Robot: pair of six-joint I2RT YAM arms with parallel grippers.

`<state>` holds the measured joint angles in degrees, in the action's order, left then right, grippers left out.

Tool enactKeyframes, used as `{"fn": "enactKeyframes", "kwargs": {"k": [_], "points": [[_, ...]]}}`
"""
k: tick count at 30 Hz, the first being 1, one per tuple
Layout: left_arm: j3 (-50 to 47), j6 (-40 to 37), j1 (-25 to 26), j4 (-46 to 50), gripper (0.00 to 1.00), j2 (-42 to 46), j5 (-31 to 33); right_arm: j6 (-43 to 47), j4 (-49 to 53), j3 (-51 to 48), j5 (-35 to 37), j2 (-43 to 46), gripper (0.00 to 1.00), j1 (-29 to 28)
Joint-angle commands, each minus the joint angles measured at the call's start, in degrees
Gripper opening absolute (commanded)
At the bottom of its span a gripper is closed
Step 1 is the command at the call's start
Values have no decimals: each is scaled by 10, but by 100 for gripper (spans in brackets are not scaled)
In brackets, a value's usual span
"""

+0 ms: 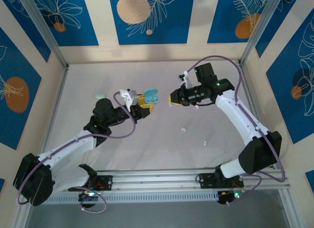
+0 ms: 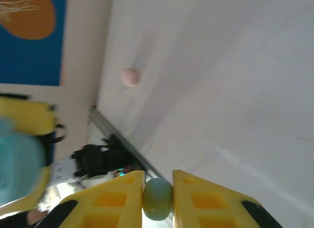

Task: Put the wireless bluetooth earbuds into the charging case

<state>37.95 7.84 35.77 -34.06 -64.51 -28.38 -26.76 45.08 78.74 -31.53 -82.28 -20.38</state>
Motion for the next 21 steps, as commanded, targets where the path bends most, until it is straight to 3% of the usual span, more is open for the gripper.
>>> {"fn": "enactKeyframes", "kwargs": {"k": [1,10,21], "points": [[10,-14,5,-24,37,-10,2,-45,-32,18,-101,31,20,-3],[12,-21,4,-36,37,-25,-13,-91,-86,40,-133,50,20,-44],[12,-24,5,-47,37,-27,-19,-102,-96,82,-54,12,20,-103]]}}
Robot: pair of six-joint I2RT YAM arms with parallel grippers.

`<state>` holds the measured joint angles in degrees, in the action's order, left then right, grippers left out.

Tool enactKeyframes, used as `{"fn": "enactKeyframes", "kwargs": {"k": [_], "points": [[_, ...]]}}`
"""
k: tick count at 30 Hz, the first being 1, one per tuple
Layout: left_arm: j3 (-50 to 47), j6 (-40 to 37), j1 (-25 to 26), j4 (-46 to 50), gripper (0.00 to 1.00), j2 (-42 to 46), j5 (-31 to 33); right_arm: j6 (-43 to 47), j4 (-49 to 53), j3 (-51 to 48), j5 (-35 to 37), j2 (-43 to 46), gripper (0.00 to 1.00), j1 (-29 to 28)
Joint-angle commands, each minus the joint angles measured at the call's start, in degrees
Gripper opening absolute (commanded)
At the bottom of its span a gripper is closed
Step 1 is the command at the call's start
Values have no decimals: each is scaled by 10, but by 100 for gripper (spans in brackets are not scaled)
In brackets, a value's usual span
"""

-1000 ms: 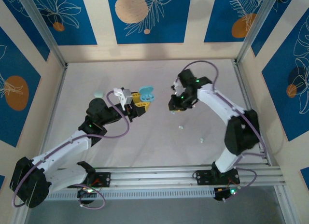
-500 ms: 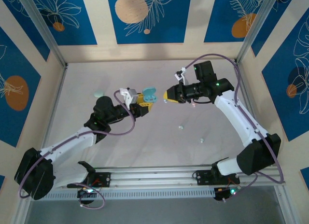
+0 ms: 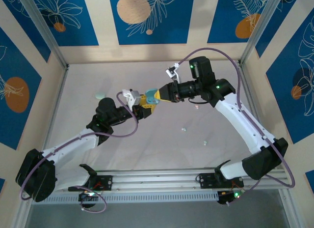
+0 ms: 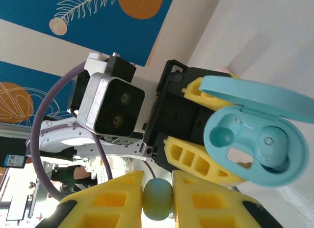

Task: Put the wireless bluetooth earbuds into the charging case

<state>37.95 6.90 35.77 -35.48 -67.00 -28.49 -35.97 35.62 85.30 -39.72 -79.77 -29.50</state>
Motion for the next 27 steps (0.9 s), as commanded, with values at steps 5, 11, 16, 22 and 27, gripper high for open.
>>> {"fn": "enactKeyframes", "kwargs": {"k": [5,11,16,22,27], "points": [[12,-14,6,-36,37,-2,-21,-23,-15,19,67,-25,20,-28],[13,-12,6,-37,37,-1,-23,-30,-27,25,85,-38,20,-42],[12,-11,7,-39,37,0,-24,-25,-17,34,108,-48,20,-49],[13,-10,6,-43,37,0,-25,-17,-5,37,140,-54,20,-55],[12,-6,7,-53,37,0,-19,7,28,52,150,-62,20,-62]]}}
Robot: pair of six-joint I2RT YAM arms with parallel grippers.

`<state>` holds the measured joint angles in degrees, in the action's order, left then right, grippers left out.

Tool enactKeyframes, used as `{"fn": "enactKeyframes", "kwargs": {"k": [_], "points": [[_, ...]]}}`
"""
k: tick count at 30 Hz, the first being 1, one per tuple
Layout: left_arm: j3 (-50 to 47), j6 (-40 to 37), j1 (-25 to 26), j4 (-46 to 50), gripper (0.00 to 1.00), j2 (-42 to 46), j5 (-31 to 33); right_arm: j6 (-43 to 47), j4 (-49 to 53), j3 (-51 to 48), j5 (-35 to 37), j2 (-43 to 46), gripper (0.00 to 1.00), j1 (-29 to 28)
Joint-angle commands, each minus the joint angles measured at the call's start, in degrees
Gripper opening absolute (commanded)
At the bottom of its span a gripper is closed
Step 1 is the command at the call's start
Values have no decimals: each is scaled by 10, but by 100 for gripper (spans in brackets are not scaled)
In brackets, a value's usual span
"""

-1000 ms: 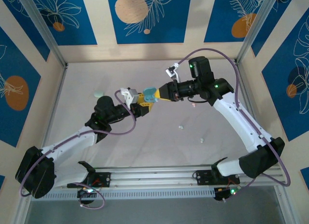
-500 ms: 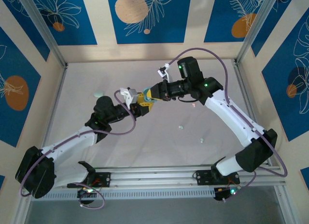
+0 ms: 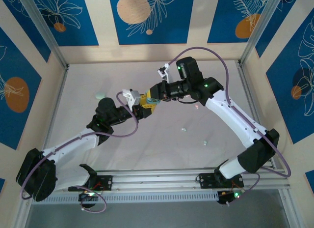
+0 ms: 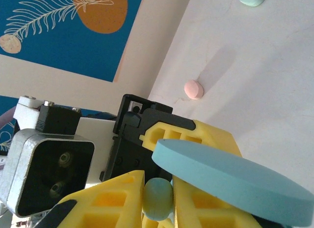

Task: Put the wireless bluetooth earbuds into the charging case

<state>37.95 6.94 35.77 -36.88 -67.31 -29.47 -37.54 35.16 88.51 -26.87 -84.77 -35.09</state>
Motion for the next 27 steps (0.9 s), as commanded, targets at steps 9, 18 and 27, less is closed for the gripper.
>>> {"fn": "enactKeyframes", "kwargs": {"k": [9,18,27], "points": [[9,-9,6,-51,37,4,5,44,86,36,44,-19,21,-18],[9,-15,7,-57,37,4,6,50,112,50,73,-24,23,-26],[9,-16,7,-55,37,6,1,52,122,69,87,-29,25,-31]]}}
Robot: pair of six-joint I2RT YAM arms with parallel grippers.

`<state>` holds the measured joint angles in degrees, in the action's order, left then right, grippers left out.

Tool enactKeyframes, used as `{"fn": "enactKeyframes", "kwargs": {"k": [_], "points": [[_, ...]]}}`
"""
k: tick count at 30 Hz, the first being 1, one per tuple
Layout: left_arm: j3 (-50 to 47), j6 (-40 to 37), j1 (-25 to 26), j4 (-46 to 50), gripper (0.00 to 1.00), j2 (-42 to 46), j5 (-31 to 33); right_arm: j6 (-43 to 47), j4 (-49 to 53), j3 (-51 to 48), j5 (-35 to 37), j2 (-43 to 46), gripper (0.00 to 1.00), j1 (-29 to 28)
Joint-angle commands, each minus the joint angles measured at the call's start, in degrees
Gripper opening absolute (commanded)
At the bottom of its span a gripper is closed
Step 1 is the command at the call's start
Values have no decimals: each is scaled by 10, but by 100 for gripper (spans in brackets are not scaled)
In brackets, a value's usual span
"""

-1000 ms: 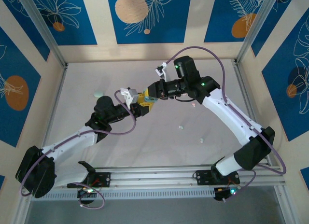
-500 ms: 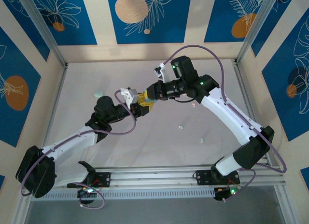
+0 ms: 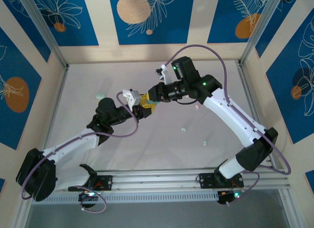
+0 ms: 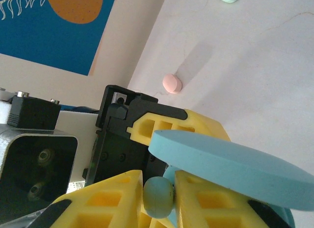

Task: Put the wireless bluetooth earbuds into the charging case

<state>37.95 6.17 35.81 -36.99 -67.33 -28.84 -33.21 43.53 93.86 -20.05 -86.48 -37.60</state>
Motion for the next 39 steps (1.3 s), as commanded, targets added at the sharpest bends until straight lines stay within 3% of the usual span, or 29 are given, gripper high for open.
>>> {"fn": "enactKeyframes", "kwargs": {"k": [1,39], "points": [[9,-8,6,-52,37,6,-7,9,40,18,20,-13,26,-7],[6,-27,7,-36,37,16,-7,-2,47,54,51,0,32,-11]]}}
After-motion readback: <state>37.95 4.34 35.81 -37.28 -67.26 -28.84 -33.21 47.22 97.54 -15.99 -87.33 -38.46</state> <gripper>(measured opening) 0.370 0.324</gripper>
